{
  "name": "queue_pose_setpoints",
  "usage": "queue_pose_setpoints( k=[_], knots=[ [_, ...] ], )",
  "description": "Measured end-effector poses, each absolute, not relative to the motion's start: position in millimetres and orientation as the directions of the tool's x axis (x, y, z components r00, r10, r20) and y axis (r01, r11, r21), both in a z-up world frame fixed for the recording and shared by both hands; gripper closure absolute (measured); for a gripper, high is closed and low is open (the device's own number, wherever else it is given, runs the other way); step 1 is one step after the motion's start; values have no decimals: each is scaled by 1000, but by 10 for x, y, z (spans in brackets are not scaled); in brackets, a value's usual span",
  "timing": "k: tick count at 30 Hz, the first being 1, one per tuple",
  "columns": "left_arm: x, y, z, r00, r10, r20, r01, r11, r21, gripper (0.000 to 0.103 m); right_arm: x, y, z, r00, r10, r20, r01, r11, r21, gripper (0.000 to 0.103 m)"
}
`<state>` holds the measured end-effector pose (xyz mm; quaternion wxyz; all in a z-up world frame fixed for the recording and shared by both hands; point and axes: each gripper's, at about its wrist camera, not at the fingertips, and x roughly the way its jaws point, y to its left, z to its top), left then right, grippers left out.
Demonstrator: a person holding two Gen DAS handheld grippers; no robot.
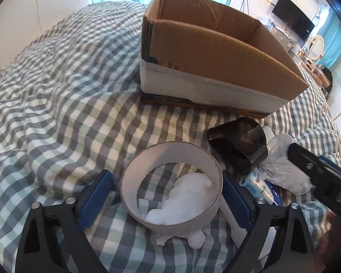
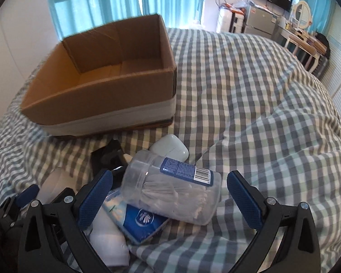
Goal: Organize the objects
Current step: 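Grasp the white tape ring with left tool while right tool grasps the clear swab jar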
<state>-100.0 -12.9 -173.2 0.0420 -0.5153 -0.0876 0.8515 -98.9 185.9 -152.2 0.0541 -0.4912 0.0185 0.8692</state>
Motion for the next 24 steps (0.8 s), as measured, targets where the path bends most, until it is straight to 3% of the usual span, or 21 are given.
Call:
queue_pose_setpoints(
  k=[2, 12, 24],
  knots=[
    [-1015, -124, -1764, -463, 173, -869, 12, -979, -201, 16, -1039, 1852, -1623, -491, 92, -866, -112, -993, -41, 2],
    [-909, -111, -1801, -482, 177, -858, -7, -980, -198, 17, -1003, 1931, -1688, -483, 84, -871, -121, -992, -28, 7],
    [-695, -66, -1360, -573, 151, -806, -41, -987, -156, 17, -655, 1959, -1203, -595, 34, -803, -37, -999, -15, 8]
  ],
)
